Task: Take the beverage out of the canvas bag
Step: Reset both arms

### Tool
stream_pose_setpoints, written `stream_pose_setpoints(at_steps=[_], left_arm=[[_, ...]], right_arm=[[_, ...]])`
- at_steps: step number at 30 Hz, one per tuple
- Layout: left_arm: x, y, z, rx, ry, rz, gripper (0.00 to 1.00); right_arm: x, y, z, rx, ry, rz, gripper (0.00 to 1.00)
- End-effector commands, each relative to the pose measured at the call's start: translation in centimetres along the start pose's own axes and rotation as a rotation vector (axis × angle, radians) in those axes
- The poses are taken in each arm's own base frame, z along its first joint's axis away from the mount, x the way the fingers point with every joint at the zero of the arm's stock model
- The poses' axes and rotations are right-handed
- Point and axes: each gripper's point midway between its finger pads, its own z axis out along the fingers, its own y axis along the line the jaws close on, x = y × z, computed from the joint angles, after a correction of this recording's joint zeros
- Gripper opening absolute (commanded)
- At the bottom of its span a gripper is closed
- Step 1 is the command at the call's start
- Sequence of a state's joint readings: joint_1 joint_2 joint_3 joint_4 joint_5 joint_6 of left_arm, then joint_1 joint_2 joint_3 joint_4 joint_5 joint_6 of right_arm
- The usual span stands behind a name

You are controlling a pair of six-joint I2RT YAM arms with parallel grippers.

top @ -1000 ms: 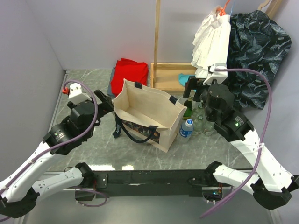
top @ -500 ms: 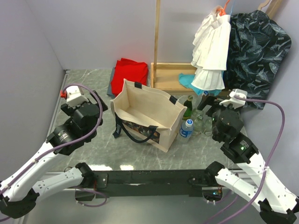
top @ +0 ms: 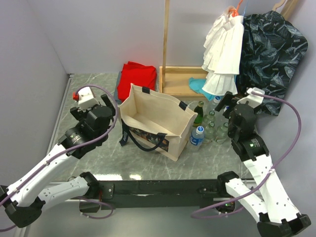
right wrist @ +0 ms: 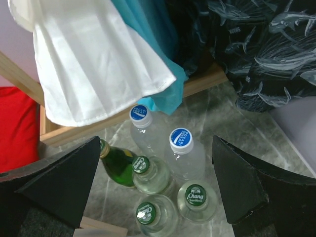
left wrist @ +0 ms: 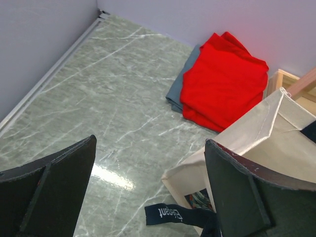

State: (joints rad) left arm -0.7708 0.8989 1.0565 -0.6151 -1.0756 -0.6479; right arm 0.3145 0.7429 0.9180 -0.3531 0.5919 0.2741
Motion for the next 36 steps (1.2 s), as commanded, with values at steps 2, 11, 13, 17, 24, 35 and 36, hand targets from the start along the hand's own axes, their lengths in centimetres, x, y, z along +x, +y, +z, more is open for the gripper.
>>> stream_pose_setpoints(at_steps=[2, 11, 13, 17, 24, 35, 36], left_arm=[[-0.8, -1.0, 0.3, 0.094, 0.012, -0.056, 0.96], [0.1, -1.3, 0.9, 0.112, 0.046, -0.046, 0.96], [0.3, -1.4, 0.9, 0.106, 0.052, -0.046, 0.96], [0.4, -1.5, 0.8, 0.122, 0.052, -0.054, 0.96], [-0.1, -1.5, 0.5, 0.152, 0.042, -0.076, 0.96], [1.0, -2.4, 1.0, 0.170, 0.066, -0.079, 0.96], [0.7, -2.7, 1.0, 0.179, 0.058, -0.088, 0.96]], right_arm=[[-3.1, 0.4, -0.5, -0.045, -0.049, 0.057, 1.00], [-4.2, -2.5, 0.2, 0.039, -0.073, 0.080, 1.00], [-3.6, -2.7, 0.6, 0.041, -0.055, 0.083, 1.00], [-2.3, -3.5, 1.9, 0.062, -0.007, 0.108, 1.00], [-1.4, -4.5, 3.1, 0.072, 0.018, 0.133, 1.00], [-2.2, -3.1, 2.1, -0.033, -0.026, 0.128, 1.00], [-2.1, -3.1, 2.0, -0.035, -0.028, 0.125, 1.00]])
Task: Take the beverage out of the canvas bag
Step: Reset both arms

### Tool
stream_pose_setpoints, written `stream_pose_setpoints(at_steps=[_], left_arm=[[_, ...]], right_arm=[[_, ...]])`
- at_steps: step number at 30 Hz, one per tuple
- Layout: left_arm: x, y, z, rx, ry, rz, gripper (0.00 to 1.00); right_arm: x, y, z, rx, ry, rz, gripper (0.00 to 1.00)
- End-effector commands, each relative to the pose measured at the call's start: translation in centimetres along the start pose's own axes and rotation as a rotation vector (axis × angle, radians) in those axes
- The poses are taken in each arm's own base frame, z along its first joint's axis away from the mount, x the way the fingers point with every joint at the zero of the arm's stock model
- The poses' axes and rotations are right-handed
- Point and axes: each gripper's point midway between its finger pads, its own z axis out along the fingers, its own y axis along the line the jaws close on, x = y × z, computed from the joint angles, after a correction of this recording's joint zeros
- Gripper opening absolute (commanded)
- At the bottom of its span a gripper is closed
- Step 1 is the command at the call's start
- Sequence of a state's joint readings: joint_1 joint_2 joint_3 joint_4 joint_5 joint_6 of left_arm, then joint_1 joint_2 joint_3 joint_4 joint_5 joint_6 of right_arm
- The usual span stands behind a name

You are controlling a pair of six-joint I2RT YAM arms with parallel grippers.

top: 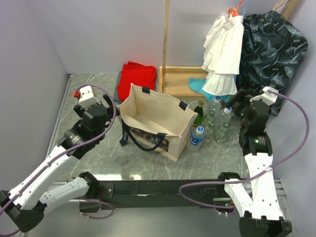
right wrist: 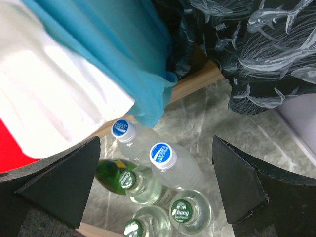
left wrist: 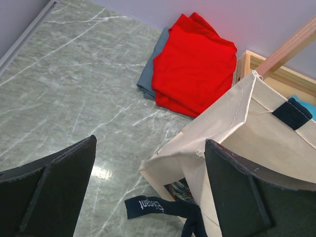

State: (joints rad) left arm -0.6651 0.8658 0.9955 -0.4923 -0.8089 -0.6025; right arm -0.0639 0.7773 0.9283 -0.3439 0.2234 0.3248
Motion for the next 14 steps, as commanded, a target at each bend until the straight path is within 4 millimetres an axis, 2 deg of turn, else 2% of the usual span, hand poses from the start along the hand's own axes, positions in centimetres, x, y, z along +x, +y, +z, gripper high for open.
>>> stream_pose_setpoints(at_steps=[1, 4, 14], left_arm=[[-0.6, -0.7, 0.3, 0.028, -0.026, -0.033, 0.96], [-1.1, -1.2, 0.6, 0.047, -0.047, -0.047, 0.96], [-0.4, -2.3, 1.9, 0.031, -0.010, -0.008, 0.96]], right_arm=[[-1.6, 0.9, -0.9, -0.062, -0.074, 0.009, 1.00], [-1.9, 1.2, -1.1, -0.081, -0.086, 0.009, 1.00], [-2.4, 1.4, -1.8, -0.102, -0.106, 0.001, 1.00]])
